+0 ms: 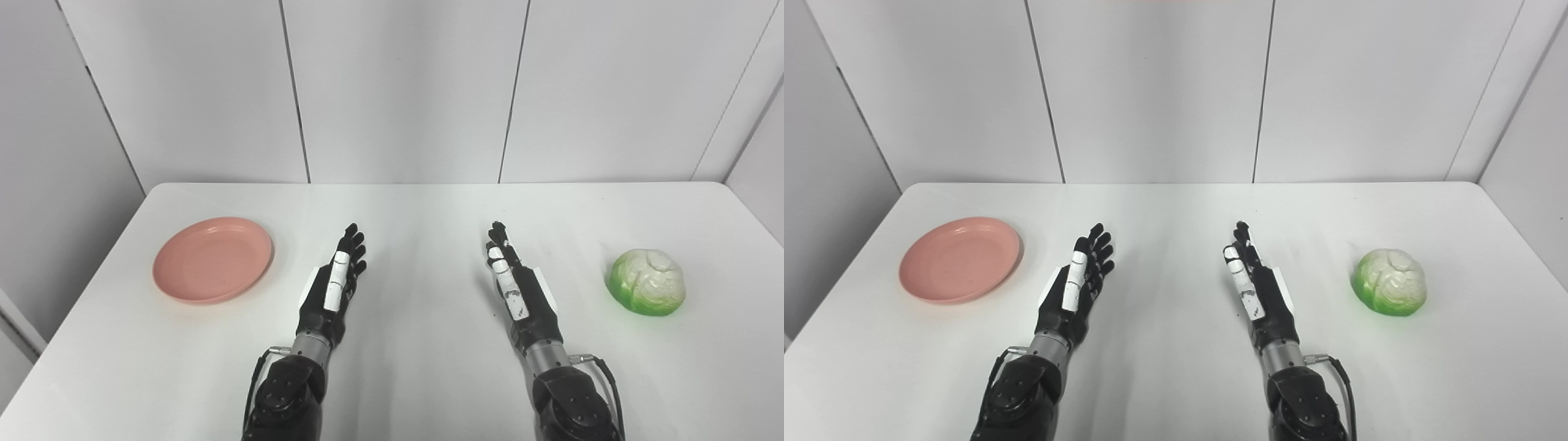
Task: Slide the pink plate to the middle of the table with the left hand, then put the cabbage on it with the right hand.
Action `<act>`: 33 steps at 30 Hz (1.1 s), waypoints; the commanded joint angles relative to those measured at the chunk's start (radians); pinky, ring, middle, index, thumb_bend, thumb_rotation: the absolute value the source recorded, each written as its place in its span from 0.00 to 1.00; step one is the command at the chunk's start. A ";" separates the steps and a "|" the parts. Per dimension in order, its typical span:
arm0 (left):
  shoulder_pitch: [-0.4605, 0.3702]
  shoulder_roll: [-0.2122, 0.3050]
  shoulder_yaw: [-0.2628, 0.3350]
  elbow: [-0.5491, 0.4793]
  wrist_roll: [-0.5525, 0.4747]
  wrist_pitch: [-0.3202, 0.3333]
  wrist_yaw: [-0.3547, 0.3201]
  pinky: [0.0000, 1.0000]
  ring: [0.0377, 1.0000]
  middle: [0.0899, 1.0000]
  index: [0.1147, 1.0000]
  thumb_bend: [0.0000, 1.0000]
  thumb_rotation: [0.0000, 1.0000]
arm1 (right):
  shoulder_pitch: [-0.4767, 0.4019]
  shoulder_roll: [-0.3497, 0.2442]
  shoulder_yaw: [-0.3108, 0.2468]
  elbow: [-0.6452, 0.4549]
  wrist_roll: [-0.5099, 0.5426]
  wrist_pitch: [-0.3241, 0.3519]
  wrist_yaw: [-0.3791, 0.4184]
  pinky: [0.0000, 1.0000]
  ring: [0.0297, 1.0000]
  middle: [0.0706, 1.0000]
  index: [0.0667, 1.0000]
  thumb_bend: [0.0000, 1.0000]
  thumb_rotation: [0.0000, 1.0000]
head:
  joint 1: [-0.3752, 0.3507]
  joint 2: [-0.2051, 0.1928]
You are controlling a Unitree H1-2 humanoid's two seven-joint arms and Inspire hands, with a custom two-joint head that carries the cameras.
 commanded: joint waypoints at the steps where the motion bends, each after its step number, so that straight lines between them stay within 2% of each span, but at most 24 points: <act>1: -0.010 0.000 0.000 0.018 0.003 -0.034 0.007 1.00 1.00 1.00 1.00 0.82 1.00 | -0.034 0.008 0.000 -0.019 0.004 -0.032 0.004 1.00 1.00 1.00 1.00 0.67 0.95 | 0.000 -0.002; 10: -0.005 0.005 -0.005 0.008 -0.007 -0.014 -0.006 1.00 1.00 1.00 1.00 0.83 1.00 | -0.037 0.010 -0.003 -0.014 0.009 -0.033 0.004 1.00 1.00 1.00 1.00 0.66 0.94 | 0.001 -0.001; 22: -0.005 0.001 -0.002 0.009 -0.009 -0.028 -0.004 1.00 1.00 1.00 1.00 0.82 1.00 | -0.036 0.006 -0.002 -0.011 0.002 -0.041 0.002 1.00 1.00 1.00 1.00 0.68 0.93 | 0.018 -0.011; 23: -0.006 -0.001 0.002 0.001 -0.013 -0.022 -0.001 1.00 1.00 1.00 1.00 0.83 1.00 | -0.035 0.005 -0.003 -0.009 0.002 -0.044 0.003 1.00 1.00 1.00 1.00 0.68 0.94 | 0.031 -0.014; 24: -0.005 -0.003 0.004 -0.013 -0.014 -0.015 0.004 1.00 1.00 1.00 1.00 0.83 1.00 | -0.032 0.004 -0.005 -0.011 0.005 -0.043 0.003 1.00 1.00 1.00 1.00 0.68 0.94 | 0.073 -0.023; 25: -0.005 -0.003 0.010 -0.037 -0.019 -0.005 0.009 1.00 1.00 1.00 1.00 0.83 1.00 | -0.030 0.003 -0.007 -0.015 0.007 -0.041 0.002 1.00 1.00 1.00 1.00 0.68 0.94 | 0.073 -0.023; 26: -0.008 -0.004 0.015 -0.055 -0.021 -0.002 0.013 1.00 1.00 1.00 1.00 0.83 1.00 | -0.027 0.000 -0.012 -0.018 0.013 -0.039 0.005 1.00 1.00 1.00 1.00 0.67 0.94 | 0.146 -0.040; 30: -0.043 0.027 0.043 -0.124 -0.027 0.004 0.025 1.00 1.00 1.00 1.00 0.85 1.00 | -0.015 -0.025 -0.032 -0.022 0.054 -0.036 0.033 1.00 1.00 1.00 1.00 0.66 0.95 | 0.258 -0.084; 31: -0.053 0.036 0.050 -0.122 -0.028 -0.001 0.025 1.00 1.00 1.00 1.00 0.85 1.00 | -0.016 -0.032 -0.040 -0.006 0.065 -0.053 0.041 1.00 1.00 1.00 1.00 0.66 0.94 | 0.300 -0.108; 33: -0.078 0.057 0.069 -0.107 -0.026 -0.018 0.033 1.00 1.00 1.00 1.00 0.86 1.00 | -0.017 -0.045 -0.049 0.022 0.069 -0.087 0.047 1.00 1.00 1.00 1.00 0.66 0.94 | 0.330 -0.126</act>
